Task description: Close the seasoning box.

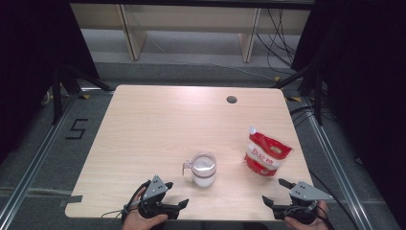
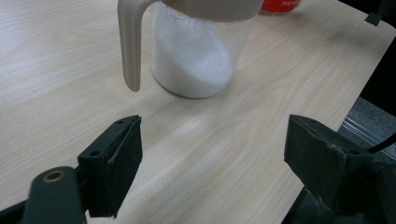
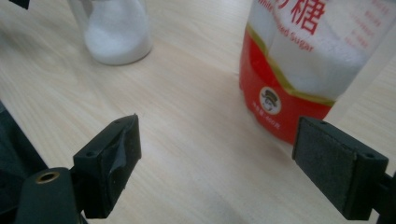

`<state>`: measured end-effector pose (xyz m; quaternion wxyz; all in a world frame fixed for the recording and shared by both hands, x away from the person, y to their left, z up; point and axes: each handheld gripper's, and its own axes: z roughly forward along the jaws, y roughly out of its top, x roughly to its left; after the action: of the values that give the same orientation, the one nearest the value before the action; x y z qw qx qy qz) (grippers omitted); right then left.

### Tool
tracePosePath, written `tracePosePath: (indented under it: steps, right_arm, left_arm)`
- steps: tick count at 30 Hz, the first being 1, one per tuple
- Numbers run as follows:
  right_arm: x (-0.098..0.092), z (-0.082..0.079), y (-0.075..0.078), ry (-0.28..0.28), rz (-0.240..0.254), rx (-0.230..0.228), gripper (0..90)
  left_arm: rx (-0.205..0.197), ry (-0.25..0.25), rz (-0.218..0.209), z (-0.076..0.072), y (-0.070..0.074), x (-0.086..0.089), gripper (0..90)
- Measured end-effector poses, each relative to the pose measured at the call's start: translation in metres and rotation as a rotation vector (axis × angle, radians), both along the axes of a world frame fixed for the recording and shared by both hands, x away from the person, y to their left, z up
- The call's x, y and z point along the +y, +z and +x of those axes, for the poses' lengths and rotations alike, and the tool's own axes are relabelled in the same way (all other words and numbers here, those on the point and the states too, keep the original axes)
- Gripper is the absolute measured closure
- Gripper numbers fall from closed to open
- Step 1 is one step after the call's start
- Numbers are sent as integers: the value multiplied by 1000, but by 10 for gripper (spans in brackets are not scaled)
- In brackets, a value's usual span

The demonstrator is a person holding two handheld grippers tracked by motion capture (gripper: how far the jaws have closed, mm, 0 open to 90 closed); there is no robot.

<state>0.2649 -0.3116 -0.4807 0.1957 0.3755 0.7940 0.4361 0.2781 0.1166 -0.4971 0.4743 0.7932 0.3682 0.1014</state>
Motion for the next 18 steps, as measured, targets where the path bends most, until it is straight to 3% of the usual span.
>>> tracePosePath:
  steps: [3, 4, 7, 8, 9, 10, 11, 12, 13, 14, 18]
  right_arm:
    - [1, 1, -2, 15, -18, 8, 162]
    - [1, 2, -3, 30, -25, 2, 162]
    - [3, 2, -4, 45, -37, -9, 162]
    - [4, 0, -4, 26, -40, 2, 162]
    - [4, 2, -5, 49, -35, 3, 162]
    - [6, -1, -4, 25, -34, 33, 162]
    - [5, 1, -5, 36, -46, 5, 162]
    - [5, 1, -5, 36, -42, 9, 162]
    - [5, 1, -5, 28, -37, 25, 162]
    - [4, 1, -5, 28, -39, 12, 162]
    - [2, 4, -5, 29, -53, -11, 162]
  left_arm:
    - [1, 10, 10, -1, 0, 0, 191]
    - [-6, 2, 45, 0, 1, 2, 191]
    - [-5, 6, 28, -1, -2, -1, 191]
    - [-2, 9, 33, -1, -3, -2, 192]
    - [1, 2, 35, -1, -5, -3, 192]
    - [8, 6, 37, -1, -5, -4, 192]
    - [7, -4, 44, -1, -6, -5, 192]
    - [5, -16, 57, 0, -5, -4, 192]
    - [3, 0, 44, -1, -5, -5, 193]
    - [5, 2, 30, -1, -6, -5, 193]
    - [3, -3, 44, 0, -5, -3, 193]
